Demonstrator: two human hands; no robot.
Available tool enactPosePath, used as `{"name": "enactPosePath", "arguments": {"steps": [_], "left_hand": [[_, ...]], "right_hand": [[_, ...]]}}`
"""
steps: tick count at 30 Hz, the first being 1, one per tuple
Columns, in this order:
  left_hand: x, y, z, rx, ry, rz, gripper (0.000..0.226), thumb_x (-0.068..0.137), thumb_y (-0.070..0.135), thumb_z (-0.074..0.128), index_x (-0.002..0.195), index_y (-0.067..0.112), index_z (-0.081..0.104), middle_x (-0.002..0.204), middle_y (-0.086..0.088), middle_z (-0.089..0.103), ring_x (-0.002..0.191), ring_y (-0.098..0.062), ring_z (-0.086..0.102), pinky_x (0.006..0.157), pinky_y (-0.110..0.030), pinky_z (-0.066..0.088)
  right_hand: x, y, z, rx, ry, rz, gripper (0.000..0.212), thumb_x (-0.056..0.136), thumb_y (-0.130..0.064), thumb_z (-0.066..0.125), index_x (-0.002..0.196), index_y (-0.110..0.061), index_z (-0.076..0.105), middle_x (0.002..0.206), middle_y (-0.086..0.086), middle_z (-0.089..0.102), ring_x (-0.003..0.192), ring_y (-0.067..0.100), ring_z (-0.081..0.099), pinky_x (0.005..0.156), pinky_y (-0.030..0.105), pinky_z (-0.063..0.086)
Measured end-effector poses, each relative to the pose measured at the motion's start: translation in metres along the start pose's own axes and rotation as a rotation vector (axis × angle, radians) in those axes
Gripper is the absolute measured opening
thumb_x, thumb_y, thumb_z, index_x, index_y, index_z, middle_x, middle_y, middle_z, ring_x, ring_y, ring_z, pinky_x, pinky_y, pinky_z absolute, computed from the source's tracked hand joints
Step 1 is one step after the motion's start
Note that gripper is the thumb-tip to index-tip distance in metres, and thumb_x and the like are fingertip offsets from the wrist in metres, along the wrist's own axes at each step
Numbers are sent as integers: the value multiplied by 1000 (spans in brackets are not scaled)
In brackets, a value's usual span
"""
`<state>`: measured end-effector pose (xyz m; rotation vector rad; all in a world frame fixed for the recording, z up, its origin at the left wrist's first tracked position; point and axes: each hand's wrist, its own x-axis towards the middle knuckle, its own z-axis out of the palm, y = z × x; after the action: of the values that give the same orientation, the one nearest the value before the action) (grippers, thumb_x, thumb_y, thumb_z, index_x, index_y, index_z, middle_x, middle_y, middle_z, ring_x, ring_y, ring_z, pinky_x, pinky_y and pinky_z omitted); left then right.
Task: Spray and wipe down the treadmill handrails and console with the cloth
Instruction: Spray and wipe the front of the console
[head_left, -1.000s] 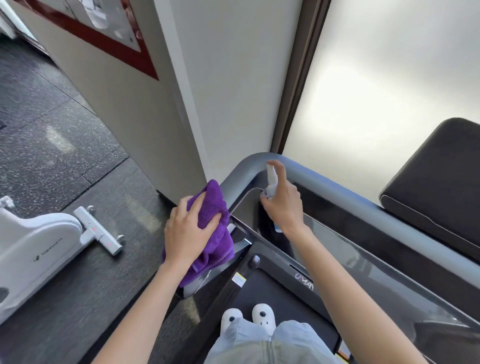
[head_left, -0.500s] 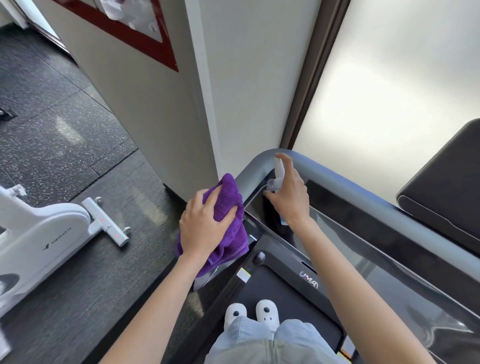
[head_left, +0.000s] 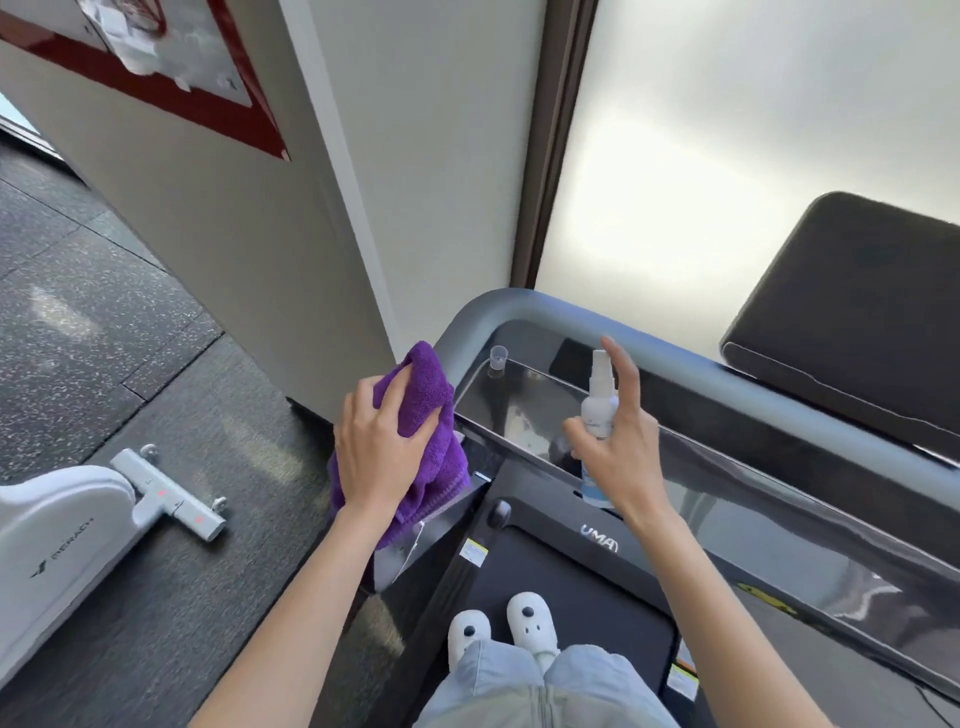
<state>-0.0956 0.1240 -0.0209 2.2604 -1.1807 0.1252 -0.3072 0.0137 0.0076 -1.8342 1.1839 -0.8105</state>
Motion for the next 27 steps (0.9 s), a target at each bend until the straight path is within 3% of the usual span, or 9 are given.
{"name": "enactPosePath", "arguments": {"steps": [6,13,17,24,27], "left_hand": [[-7,18,2,-74,109,160,56,73,28,83,124,17,62,108,-10,59,88,-32,59,66,-40,50],[-26,68,1,-165,-25,170,53,77,37,80,124,20,63,105,-7,60,88,-29,60,69,-40,51],[-38,88,-3,-180,-87,125,53,80,42,76,126,22,62,107,-6,60,92,-28,61,70,-39,51],[-65,95,-23,-183,-65,42,54,80,45,75,128,21,62,109,-3,61,93,-27,62,73,-41,53],[-74,83,-28,-174,-90,4,54,80,45,74,128,22,61,109,-2,60,93,-26,62,74,-41,53]], "right_hand": [[-41,4,-37,-100,163,-39,77,86,1,66,138,-47,35,56,0,49,54,13,45,60,11,42],[-67,3,-62,-168,166,-26,78,85,1,62,137,-49,33,54,-7,49,53,8,44,57,11,40],[-68,3,-69,-203,119,-23,68,90,-8,68,142,-40,37,61,-8,38,56,8,39,63,30,42],[-65,2,-67,-236,-6,-9,65,92,-4,60,148,-29,40,65,-7,41,67,24,47,73,42,50],[-61,1,-57,-261,-28,-6,65,92,-5,59,149,-30,39,67,-9,41,72,27,50,71,40,48]]}}
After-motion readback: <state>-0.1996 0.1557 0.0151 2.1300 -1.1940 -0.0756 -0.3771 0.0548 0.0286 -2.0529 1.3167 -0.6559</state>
